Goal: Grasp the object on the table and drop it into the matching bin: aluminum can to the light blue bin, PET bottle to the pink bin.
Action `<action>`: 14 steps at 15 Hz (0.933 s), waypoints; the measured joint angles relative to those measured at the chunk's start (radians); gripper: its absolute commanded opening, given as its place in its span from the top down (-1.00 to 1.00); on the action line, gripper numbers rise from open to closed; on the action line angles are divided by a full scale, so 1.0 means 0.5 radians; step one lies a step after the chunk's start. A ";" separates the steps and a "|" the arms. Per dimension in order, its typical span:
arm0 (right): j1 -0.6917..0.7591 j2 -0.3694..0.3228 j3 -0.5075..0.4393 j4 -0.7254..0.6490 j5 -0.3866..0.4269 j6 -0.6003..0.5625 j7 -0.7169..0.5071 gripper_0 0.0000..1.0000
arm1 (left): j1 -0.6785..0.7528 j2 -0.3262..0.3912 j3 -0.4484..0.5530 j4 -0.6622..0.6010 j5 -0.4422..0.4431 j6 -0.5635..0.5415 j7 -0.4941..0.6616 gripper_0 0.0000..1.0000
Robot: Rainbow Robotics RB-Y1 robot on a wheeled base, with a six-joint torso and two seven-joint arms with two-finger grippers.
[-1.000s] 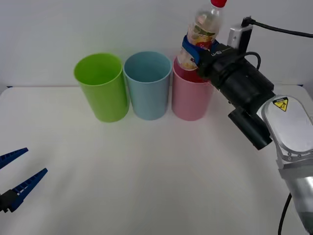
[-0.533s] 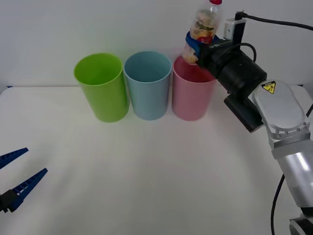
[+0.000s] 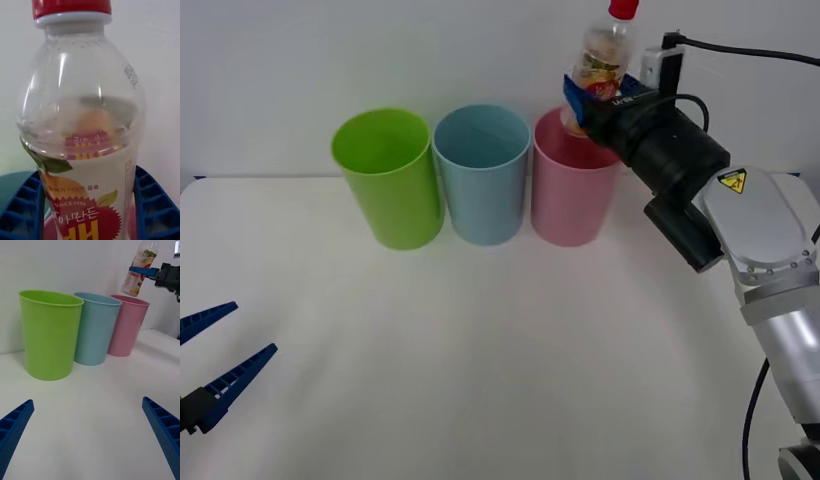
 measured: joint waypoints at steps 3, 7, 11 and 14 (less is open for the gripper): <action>-0.001 -0.004 0.000 0.000 0.000 -0.012 0.005 -0.89 | 0.000 0.000 0.000 0.000 0.000 0.000 0.000 -1.00; -0.003 -0.010 0.000 0.000 -0.004 -0.026 0.007 -0.92 | 0.000 0.000 0.000 0.000 0.000 0.000 0.000 -1.00; -0.014 -0.010 0.000 0.000 -0.021 -0.033 0.007 -0.93 | 0.000 0.000 0.000 0.000 0.000 0.000 0.000 -1.00; -0.029 -0.010 0.000 -0.006 -0.041 -0.040 0.007 -0.94 | 0.000 0.000 0.000 0.000 0.000 0.000 0.000 -1.00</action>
